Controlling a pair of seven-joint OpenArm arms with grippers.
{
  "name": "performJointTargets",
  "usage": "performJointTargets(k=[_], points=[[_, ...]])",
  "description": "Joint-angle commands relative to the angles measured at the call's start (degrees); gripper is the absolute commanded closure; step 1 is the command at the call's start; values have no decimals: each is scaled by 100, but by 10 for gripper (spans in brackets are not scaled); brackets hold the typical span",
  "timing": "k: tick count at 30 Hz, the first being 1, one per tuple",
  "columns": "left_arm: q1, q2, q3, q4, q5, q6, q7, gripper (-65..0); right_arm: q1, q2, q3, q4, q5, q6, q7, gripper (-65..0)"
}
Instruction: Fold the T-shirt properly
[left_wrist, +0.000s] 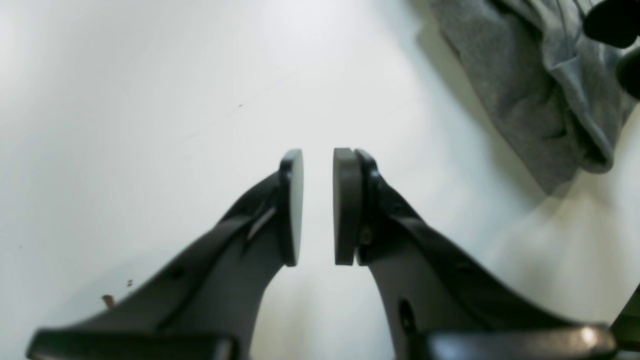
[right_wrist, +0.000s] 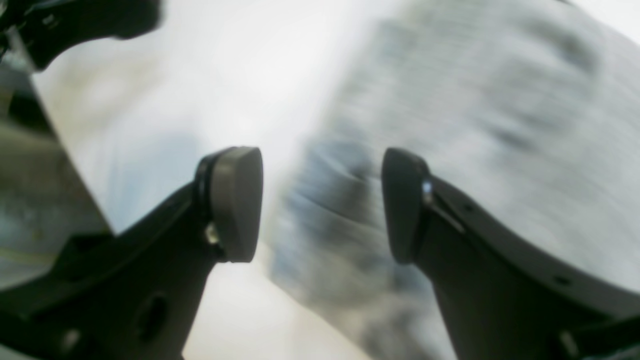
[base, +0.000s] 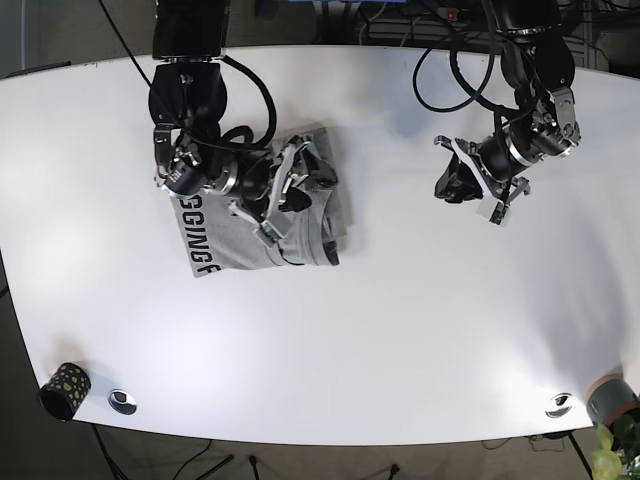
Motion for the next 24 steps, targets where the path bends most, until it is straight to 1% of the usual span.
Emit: performJointTargets(k=[1,3,4,6,8,10,13,17,18,20,22,24], points=[[-113,-104,169,130,-116,-30,-132,-89,90,40,-97,-17,137,32,263,-350],[-157,-165,380,174,-134,-30,-132,-90,90,66,-27,-8,172,32,316,-350],[-228,-174,520,270,-116,-30,-132,-90,99,75,105,1,190,32,316,-350],[-298,-157,775,376,-107,-30,-132,-90,125,198,431,53,190,32,316,-350],[-360,-130,1145,385,-107,-30,-132,-90,204,365,905,53,190,32,325,-350],[-491,-121,1417,367,-99,-30,-141,-90,380,453,1231,27,146,32,325,-349],[-720,90,1901,367,139,-30,-141,-90,626,734,1609,-175,93,32,325,-349],[-852,529,2472,341,508,-30,-141,-90,1136,1209,1670,-720,84,32,325,-339],[-896,652,2630,262,605,-30,-141,-90,1250,1297,1670,-914,84,32,351,-320],[-984,837,2806,33,763,-30,-158,-90,1488,1402,1653,-1336,84,32,527,-262],[-1142,1118,2982,-371,903,-30,-167,-90,1769,1490,1635,-1907,84,32,729,-176],[-1291,1329,3052,-679,965,-30,-167,-90,1927,1534,1626,-2347,58,32,870,-130]])
